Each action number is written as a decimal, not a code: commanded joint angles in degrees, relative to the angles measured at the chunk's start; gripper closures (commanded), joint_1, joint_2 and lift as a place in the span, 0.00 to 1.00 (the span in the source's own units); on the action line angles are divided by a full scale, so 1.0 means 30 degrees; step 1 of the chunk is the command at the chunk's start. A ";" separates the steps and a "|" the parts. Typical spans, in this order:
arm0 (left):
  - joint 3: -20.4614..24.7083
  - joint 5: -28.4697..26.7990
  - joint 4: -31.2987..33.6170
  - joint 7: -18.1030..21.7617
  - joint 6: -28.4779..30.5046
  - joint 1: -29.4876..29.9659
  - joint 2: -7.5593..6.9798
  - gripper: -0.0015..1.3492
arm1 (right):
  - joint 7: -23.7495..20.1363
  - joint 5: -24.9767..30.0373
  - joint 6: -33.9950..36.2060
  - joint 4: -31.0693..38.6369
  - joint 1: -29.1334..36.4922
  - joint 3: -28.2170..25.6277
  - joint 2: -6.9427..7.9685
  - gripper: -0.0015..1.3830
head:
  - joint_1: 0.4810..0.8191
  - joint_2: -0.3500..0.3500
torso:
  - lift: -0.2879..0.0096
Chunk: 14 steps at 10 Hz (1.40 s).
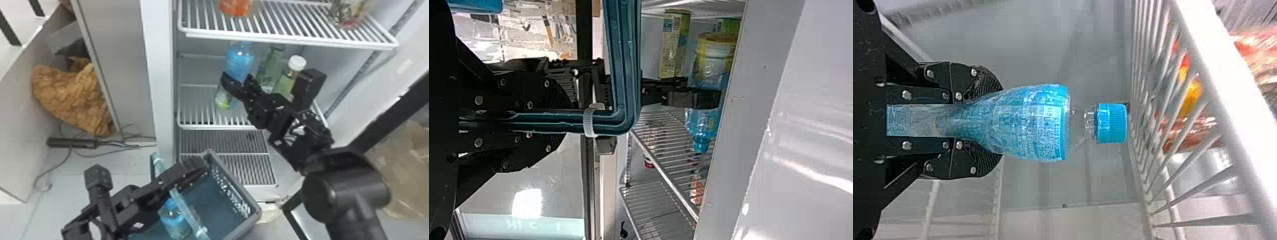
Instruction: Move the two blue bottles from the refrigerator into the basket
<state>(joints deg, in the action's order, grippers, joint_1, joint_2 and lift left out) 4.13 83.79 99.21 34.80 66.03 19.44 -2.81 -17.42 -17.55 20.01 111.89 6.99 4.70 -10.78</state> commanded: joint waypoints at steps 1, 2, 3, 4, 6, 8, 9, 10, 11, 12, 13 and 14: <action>-0.0007 0.0026 0.0000 0.0001 -0.0027 -0.0012 0.0000 0.89 | -0.0170 -0.0472 0.0689 0.1961 0.1325 -0.0348 -0.0158 0.92 | 0.63 0.27 | 0.23; -0.0045 0.0026 0.0000 0.0001 -0.0073 -0.0012 0.0000 0.89 | -0.0346 -0.0663 0.1252 0.3321 0.2309 -0.0615 -0.0187 0.92 | 0.63 0.27 | 0.23; -0.0045 0.0026 0.0000 -0.0028 -0.0073 0.0035 0.0000 0.89 | -0.0493 -0.1272 0.1299 0.4352 0.3294 -0.0729 -0.0275 0.92 | 0.63 0.27 | 0.23; -0.0045 0.0026 0.0000 -0.0028 -0.0073 0.0035 0.0029 0.89 | -0.0668 -0.1691 0.1721 0.5664 0.4419 -0.0996 -0.0334 0.92 | 0.63 0.28 | 0.23; -0.0045 0.0026 0.0000 0.0001 -0.0120 0.0035 0.0058 0.89 | -0.1254 -0.2757 0.2658 0.7680 0.6481 -0.1339 -0.0510 0.92 | 0.63 0.28 | 0.23; -0.0045 0.0064 0.0000 -0.0028 -0.0214 -0.0012 0.0058 0.89 | -0.1489 -0.3214 0.3596 0.9555 0.8403 -0.1605 -0.0539 0.92 | 0.63 0.30 | 0.23; -0.0007 0.0064 0.0000 -0.0028 -0.0261 -0.0012 0.0058 0.89 | -0.1606 -0.3405 0.4064 1.0117 0.9247 -0.1758 -0.0539 0.92 | 0.63 0.30 | 0.23; -0.0045 0.0064 0.0000 -0.0028 -0.0261 -0.0012 0.0058 0.89 | -0.1752 -0.3405 0.4908 1.1008 1.0325 -0.2100 -0.0539 0.92 | 0.63 0.31 | 0.23; -0.0007 0.0064 0.0000 0.0001 -0.0261 -0.0012 0.0029 0.89 | -0.1899 -0.3367 0.5799 1.1758 1.1262 -0.2443 -0.0539 0.92 | 0.63 0.31 | 0.23; -0.0007 0.0140 0.0000 0.0001 -0.0308 -0.0012 0.0058 0.89 | -0.2104 -0.3253 0.6596 1.2274 1.2012 -0.2786 -0.0539 0.92 | 0.63 0.30 | 0.23; 0.0032 0.0140 0.0000 0.0001 -0.0308 -0.0059 0.0029 0.89 | -0.2485 -0.2872 0.7580 1.2508 1.2387 -0.3129 -0.0568 0.92 | 0.63 0.30 | 0.23; 0.0032 0.0178 0.0000 0.0001 -0.0308 -0.0059 0.0058 0.89 | -0.2778 -0.2300 0.8189 1.2602 1.2528 -0.3281 -0.0627 0.92 | 0.63 0.29 | 0.23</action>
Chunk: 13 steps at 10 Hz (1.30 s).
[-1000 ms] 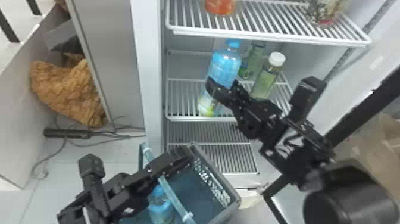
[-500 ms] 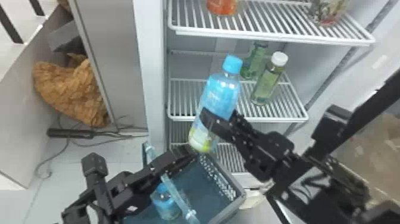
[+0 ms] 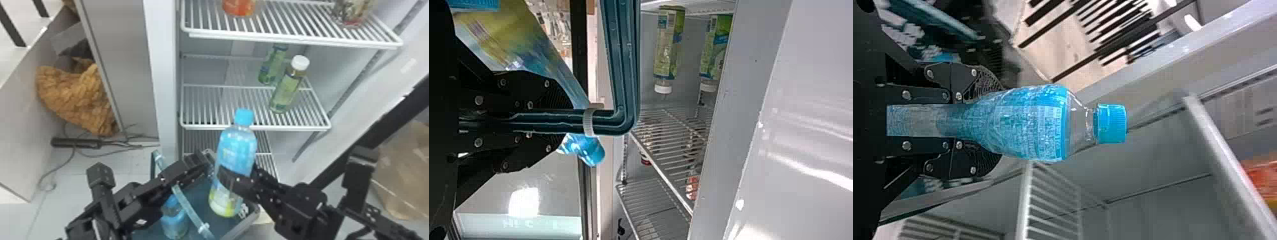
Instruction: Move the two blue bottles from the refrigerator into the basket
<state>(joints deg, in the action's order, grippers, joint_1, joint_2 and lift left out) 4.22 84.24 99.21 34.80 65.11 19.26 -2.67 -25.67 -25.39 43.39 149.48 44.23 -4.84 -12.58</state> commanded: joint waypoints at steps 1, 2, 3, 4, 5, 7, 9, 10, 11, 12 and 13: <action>-0.0036 0.0028 0.0000 0.0003 -0.0001 -0.0047 0.0010 0.89 | -0.0378 0.0846 0.1145 -0.0210 -0.0121 -0.0101 -0.0084 0.89 | 0.63 0.27 | 0.23; -0.0074 0.0028 0.0000 0.0003 -0.0001 -0.0047 0.0010 0.89 | -0.1286 0.0846 0.1286 -0.1382 -0.0871 -0.0025 -0.0084 0.51 | 0.63 0.26 | 0.23; -0.0074 0.0028 0.0000 0.0003 -0.0001 -0.0047 0.0010 0.89 | -0.2194 0.0617 0.1192 -0.2694 -0.1668 0.0318 -0.0142 0.15 | 0.63 0.26 | 0.23; -0.0074 0.0028 0.0000 0.0003 -0.0001 -0.0047 0.0010 0.89 | -0.2194 0.0541 0.0677 -0.2647 -0.1668 0.0470 -0.0172 0.04 | 0.63 0.27 | 0.23; -0.0036 0.0066 0.0000 0.0003 -0.0001 -0.0047 0.0010 0.89 | -0.2194 0.0313 -0.0214 -0.2741 -0.1668 0.0318 -0.0113 0.09 | 0.63 0.28 | 0.23; -0.0074 0.0066 0.0000 0.0003 -0.0001 0.0000 0.0039 0.89 | -0.2194 -0.0068 -0.1761 -0.2835 -0.1574 -0.0292 -0.0025 0.11 | 0.63 0.28 | 0.23; -0.0036 -0.0010 0.0000 0.0003 -0.0001 0.0000 0.0069 0.89 | -0.2311 -0.0373 -0.5558 -0.3725 -0.0965 -0.0673 0.0092 0.12 | 0.63 0.25 | 0.23; -0.0036 -0.0010 0.0000 0.0003 -0.0001 0.0000 0.0039 0.89 | -0.2428 -0.0830 -0.8464 -0.4757 -0.0449 -0.0711 0.0151 0.12 | 0.63 0.24 | 0.23; -0.0036 -0.0086 -0.0046 -0.0027 -0.0001 0.0047 0.0039 0.89 | -0.2428 -0.0792 -1.0198 -0.5366 0.0254 -0.1092 0.0356 0.12 | 0.63 0.21 | 0.23; 0.0002 -0.0086 -0.0046 0.0003 -0.0001 0.0047 0.0069 0.89 | -0.2428 -0.0754 -1.2308 -0.6116 0.0957 -0.1625 0.0678 0.12 | 0.63 0.18 | 0.23; 0.0002 -0.0124 -0.0046 0.0003 -0.0001 0.0094 0.0069 0.89 | -0.2428 -0.0601 -1.3152 -0.6257 0.1660 -0.2310 0.0971 0.12 | 0.63 0.12 | 0.23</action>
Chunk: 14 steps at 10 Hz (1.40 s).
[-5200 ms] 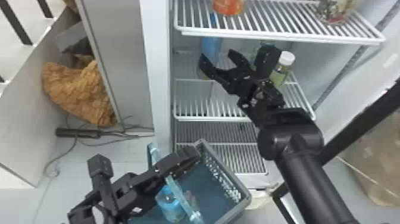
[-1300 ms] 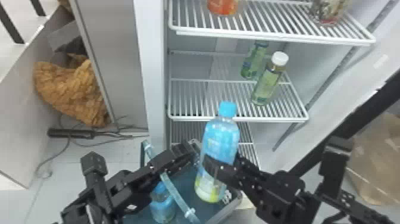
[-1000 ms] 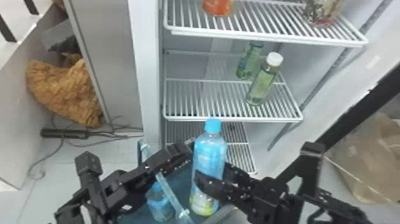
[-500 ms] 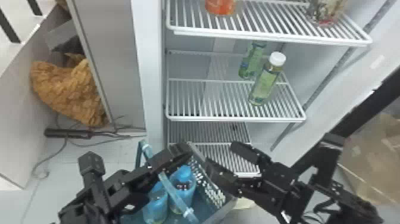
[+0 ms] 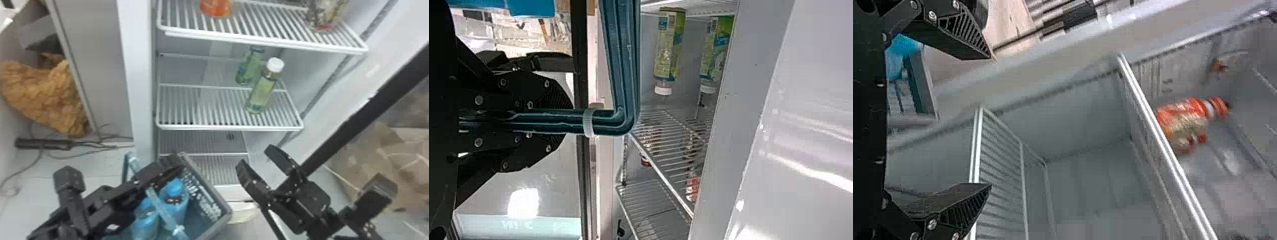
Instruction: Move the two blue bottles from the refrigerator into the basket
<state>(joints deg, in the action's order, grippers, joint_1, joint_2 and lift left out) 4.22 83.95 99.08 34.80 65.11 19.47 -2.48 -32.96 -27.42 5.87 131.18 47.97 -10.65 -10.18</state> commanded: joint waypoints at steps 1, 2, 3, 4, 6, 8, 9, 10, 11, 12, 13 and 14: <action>0.0002 -0.0066 -0.0052 -0.0026 0.0000 0.0073 0.0008 0.89 | 0.0001 0.0494 -0.1630 -0.0249 0.1026 -0.0982 0.0376 0.12 | 0.63 0.06 | 0.23; 0.0002 -0.0295 -0.0146 -0.0055 0.0141 0.0073 0.0008 0.89 | 0.0001 0.0951 -0.2333 -0.0202 0.1635 -0.1477 0.0493 0.12 | 0.63 0.03 | 0.23; -0.0074 -0.0295 -0.0287 -0.0055 0.0188 0.0073 0.0037 0.89 | 0.0030 0.1103 -0.3083 -0.0109 0.2479 -0.1934 0.0757 0.12 | 0.63 0.00 | 0.23; 0.0002 -0.0333 -0.0333 -0.0055 0.0188 0.0073 0.0095 0.89 | 0.0059 0.1598 -0.3505 0.0220 0.3323 -0.2582 0.1109 0.12 | 0.63 0.00 | 0.23; 0.0040 -0.0371 -0.0333 -0.0026 0.0188 0.0073 0.0066 0.89 | 0.0118 0.2094 -0.3693 0.0923 0.4729 -0.3800 0.1841 0.12 | 0.63 0.00 | 0.23; 0.0040 -0.0371 -0.0333 -0.0026 0.0188 0.0166 0.0066 0.89 | 0.0118 0.2817 -0.3927 0.1485 0.5479 -0.5095 0.2720 0.12 | 0.63 0.00 | 0.23; 0.0078 -0.0257 -0.0333 0.0003 0.0141 0.0213 0.0066 0.89 | 0.0118 0.3008 -0.4068 0.1579 0.5713 -0.5400 0.3042 0.12 | 0.63 0.00 | 0.23; 0.0154 -0.0257 -0.0333 0.0003 0.0094 0.0213 0.0066 0.89 | 0.0118 0.3084 -0.4114 0.1579 0.5713 -0.5476 0.3130 0.12 | 0.63 0.00 | 0.23; 0.0116 -0.0219 -0.0333 0.0032 0.0047 0.0166 0.0095 0.89 | 0.0088 0.3198 -0.4114 0.1579 0.5667 -0.5438 0.3072 0.12 | 0.63 0.00 | 0.23; 0.0116 -0.0219 -0.0333 0.0032 0.0047 0.0119 0.0095 0.89 | 0.0118 0.3236 -0.4114 0.1579 0.5620 -0.5438 0.3042 0.12 | 0.63 0.00 | 0.23; 0.0154 -0.0219 -0.0333 0.0062 0.0000 0.0213 0.0095 0.89 | 0.0118 0.3236 -0.4114 0.1532 0.5526 -0.5400 0.3042 0.12 | 0.63 0.00 | 0.23; 0.0154 -0.0219 -0.0333 0.0062 -0.0047 0.0213 0.0095 0.89 | 0.0118 0.3236 -0.4114 0.1485 0.5526 -0.5400 0.3013 0.12 | 0.63 0.00 | 0.23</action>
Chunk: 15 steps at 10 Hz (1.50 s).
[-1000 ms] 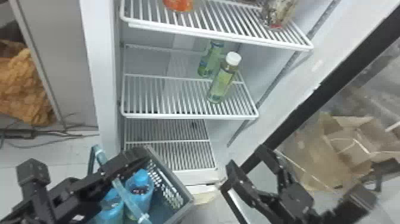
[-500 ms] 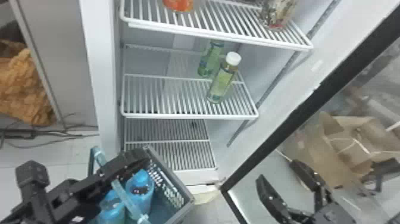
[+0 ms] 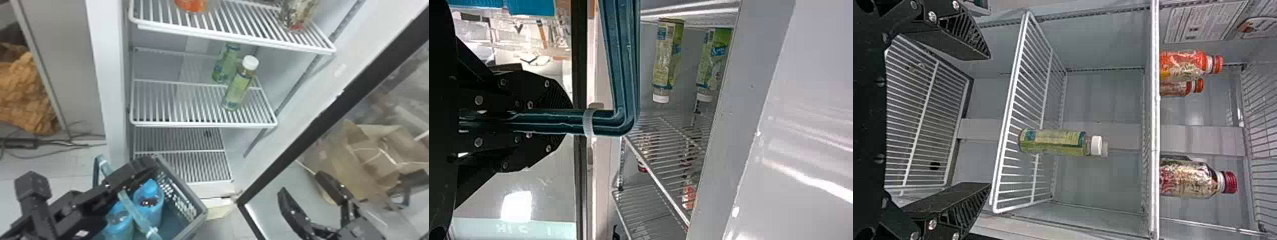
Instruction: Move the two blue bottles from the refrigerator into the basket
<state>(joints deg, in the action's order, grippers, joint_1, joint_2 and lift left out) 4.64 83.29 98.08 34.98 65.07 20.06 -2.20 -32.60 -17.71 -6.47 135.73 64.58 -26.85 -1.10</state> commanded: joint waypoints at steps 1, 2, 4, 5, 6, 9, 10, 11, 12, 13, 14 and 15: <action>0.0015 0.0000 0.0001 -0.0001 0.0012 -0.0030 0.0000 0.89 | -0.0001 0.0001 0.0000 -0.0081 -0.0059 0.0037 -0.0071 0.12 | 0.63 0.00 | 0.23; 0.0015 0.0000 0.0001 -0.0001 -0.0034 0.0017 0.0000 0.89 | -0.0001 -0.0037 0.0047 -0.0221 -0.0152 0.0113 -0.0130 0.12 | 0.63 0.00 | 0.23; -0.0023 0.0000 0.0001 -0.0001 -0.0034 0.0017 0.0000 0.89 | -0.0001 -0.0114 0.0047 -0.0409 -0.0293 0.0265 -0.0306 0.12 | 0.63 0.00 | 0.23; -0.0023 0.0000 0.0001 -0.0001 -0.0034 0.0017 0.0000 0.89 | -0.0001 -0.0152 0.0047 -0.0503 -0.0387 0.0304 -0.0364 0.12 | 0.63 0.00 | 0.23; 0.0015 0.0038 0.0001 -0.0001 -0.0034 0.0017 0.0000 0.89 | -0.0001 -0.0228 0.0094 -0.0596 -0.0434 0.0456 -0.0423 0.12 | 0.63 0.00 | 0.23; -0.0023 0.0038 0.0001 -0.0001 -0.0034 0.0017 0.0058 0.89 | -0.0001 -0.0266 0.0140 -0.0831 -0.0621 0.0646 -0.0569 0.12 | 0.63 0.00 | 0.23; -0.0023 0.0038 0.0001 -0.0001 -0.0034 0.0017 0.0058 0.89 | -0.0001 -0.0266 0.0140 -0.0878 -0.0668 0.0684 -0.0599 0.12 | 0.63 0.00 | 0.23; 0.0015 0.0038 0.0001 -0.0001 -0.0034 0.0017 0.0058 0.89 | -0.0001 -0.0266 0.0140 -0.0924 -0.0668 0.0722 -0.0628 0.12 | 0.63 0.00 | 0.23; 0.0015 0.0038 0.0001 -0.0001 -0.0034 0.0064 0.0058 0.89 | -0.0001 -0.0342 0.0140 -0.1018 -0.0762 0.0761 -0.0657 0.12 | 0.63 0.00 | 0.23; 0.0015 0.0038 0.0001 -0.0001 -0.0034 0.0064 0.0058 0.89 | -0.0001 -0.0456 0.0140 -0.1206 -0.0855 0.0837 -0.0686 0.12 | 0.63 0.00 | 0.23; 0.0015 0.0038 0.0001 -0.0001 -0.0034 0.0064 0.0058 0.89 | -0.0001 -0.0418 0.0140 -0.1206 -0.0902 0.0875 -0.0716 0.12 | 0.63 0.00 | 0.23; 0.0015 0.0038 0.0001 -0.0001 -0.0034 0.0064 0.0058 0.89 | -0.0030 -0.0456 0.0140 -0.1253 -0.0902 0.0875 -0.0745 0.12 | 0.63 0.00 | 0.23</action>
<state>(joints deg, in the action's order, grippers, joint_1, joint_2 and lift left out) 4.68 83.41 98.08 34.98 64.96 20.25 -2.02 -32.65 -19.02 -6.05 132.05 61.91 -24.25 -3.31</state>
